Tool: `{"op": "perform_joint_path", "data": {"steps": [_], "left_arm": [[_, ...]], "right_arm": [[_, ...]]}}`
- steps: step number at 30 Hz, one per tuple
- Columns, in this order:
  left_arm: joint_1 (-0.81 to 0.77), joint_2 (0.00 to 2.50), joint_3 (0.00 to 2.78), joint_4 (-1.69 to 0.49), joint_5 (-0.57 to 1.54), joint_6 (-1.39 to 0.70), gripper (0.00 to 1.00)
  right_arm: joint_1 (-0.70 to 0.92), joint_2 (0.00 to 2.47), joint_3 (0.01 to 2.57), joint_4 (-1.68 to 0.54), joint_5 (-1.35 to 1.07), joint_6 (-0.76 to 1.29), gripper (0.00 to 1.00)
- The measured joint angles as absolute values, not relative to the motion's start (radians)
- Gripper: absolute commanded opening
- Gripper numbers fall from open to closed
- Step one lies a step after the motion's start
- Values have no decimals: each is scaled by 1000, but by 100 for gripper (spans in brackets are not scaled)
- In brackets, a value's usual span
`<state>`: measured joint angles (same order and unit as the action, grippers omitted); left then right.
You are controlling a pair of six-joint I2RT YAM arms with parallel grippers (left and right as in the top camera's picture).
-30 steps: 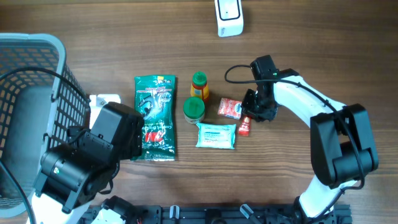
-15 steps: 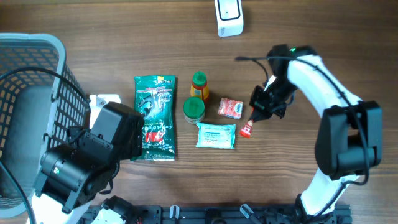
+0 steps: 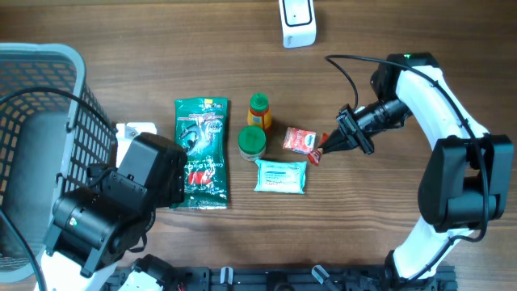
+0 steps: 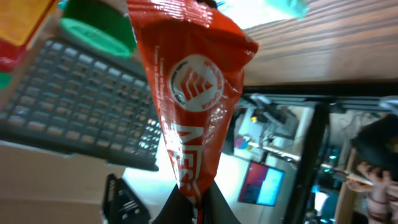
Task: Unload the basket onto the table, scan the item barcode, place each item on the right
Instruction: 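Carry the red stick with the right gripper to the white scanner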
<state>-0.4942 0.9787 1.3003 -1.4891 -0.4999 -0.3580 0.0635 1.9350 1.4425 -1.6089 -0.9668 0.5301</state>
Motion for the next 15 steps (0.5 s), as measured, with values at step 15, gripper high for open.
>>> {"op": "perform_joint_path", "data": {"steps": [15], "left_arm": [[-494,979,1300,-1489,-500,-358,100]], "right_arm": [[64,1935,1443,-1563,-1522,-556,4]]}}
